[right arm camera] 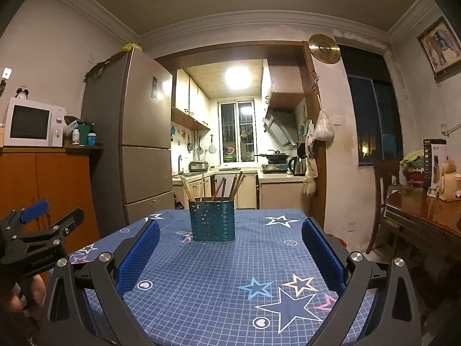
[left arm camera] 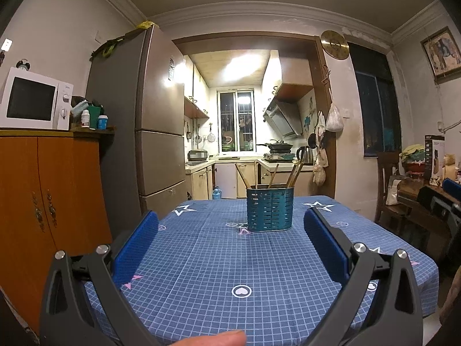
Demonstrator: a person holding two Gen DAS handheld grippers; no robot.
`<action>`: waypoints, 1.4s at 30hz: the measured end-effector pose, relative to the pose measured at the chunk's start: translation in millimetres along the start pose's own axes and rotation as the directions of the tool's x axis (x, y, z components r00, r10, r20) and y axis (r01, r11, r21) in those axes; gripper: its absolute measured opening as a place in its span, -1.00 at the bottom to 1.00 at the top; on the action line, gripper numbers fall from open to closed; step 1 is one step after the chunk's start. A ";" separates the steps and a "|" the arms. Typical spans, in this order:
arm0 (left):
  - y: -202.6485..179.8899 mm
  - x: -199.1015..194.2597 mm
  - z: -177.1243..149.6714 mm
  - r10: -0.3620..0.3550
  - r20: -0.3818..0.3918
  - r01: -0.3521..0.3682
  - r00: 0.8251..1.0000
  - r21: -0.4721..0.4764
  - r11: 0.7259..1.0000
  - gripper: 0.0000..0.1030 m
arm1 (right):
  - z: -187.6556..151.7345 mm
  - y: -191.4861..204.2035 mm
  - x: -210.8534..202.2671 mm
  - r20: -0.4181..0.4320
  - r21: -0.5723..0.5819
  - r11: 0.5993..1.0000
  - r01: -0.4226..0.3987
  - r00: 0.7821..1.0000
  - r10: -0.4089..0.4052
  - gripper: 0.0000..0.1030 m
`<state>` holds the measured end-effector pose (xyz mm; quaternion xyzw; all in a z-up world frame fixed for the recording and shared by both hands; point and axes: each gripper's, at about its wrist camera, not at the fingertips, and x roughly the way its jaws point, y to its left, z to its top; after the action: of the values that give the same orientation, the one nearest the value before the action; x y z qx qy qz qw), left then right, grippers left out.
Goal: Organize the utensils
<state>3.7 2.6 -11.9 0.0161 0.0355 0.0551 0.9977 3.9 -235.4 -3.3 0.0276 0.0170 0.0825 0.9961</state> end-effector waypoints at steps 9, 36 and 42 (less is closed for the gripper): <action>1.8 0.3 -1.0 0.011 -0.002 -0.011 1.000 -0.014 1.000 0.90 | -4.5 -0.8 2.2 0.006 -0.010 1.000 0.029 1.000 -0.029 0.91; 1.8 4.0 0.6 0.008 -0.006 -0.008 1.000 -0.007 1.000 0.90 | -6.4 -3.7 3.7 0.017 0.004 1.000 0.003 1.000 -0.003 0.91; 3.9 7.8 0.7 -0.001 -0.010 0.001 1.000 -0.016 1.000 0.90 | -6.9 -2.1 6.2 0.011 -0.005 1.000 -0.004 1.000 0.004 0.91</action>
<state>11.0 7.4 -11.6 0.0080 0.0400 0.0551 0.9976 10.1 -236.1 -10.4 0.0255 0.0111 0.0842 0.9961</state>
